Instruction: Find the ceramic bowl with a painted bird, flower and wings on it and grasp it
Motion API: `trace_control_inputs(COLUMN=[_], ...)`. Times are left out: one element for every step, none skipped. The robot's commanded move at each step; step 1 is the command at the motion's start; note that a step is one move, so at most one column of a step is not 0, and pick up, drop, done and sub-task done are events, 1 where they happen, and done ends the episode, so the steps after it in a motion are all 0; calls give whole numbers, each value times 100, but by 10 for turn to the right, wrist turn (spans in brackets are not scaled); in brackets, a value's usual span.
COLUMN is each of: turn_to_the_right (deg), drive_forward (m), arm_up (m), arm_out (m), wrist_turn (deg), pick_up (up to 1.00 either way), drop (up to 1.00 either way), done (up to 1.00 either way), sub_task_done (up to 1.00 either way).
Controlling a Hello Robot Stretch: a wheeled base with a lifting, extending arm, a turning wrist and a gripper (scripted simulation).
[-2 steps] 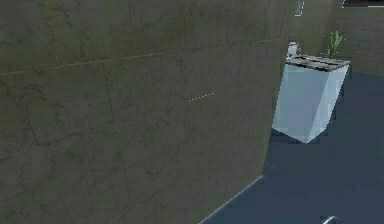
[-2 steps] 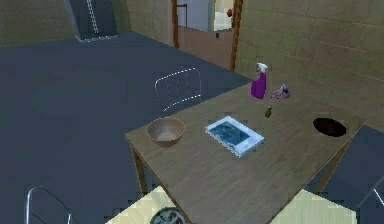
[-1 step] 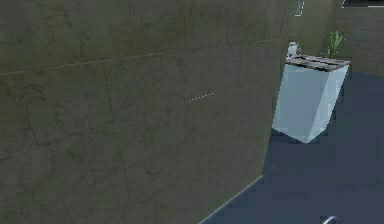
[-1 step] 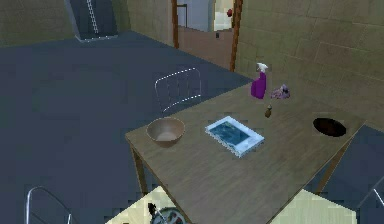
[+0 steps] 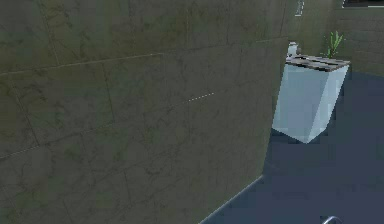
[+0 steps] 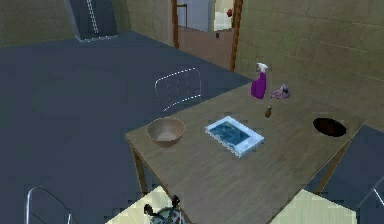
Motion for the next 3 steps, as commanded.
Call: trace_control_inputs(turn_to_the_right=[0, 0, 0], drive_forward=[0, 0, 0], arm_up=[-30, 0, 10], arm_out=[0, 0, 0], wrist_turn=[0, 0, 0], pick_up=[0, 100, 0], drop=[0, 0, 0], done=[0, 0, 0], sub_task_done=[0, 0, 0])
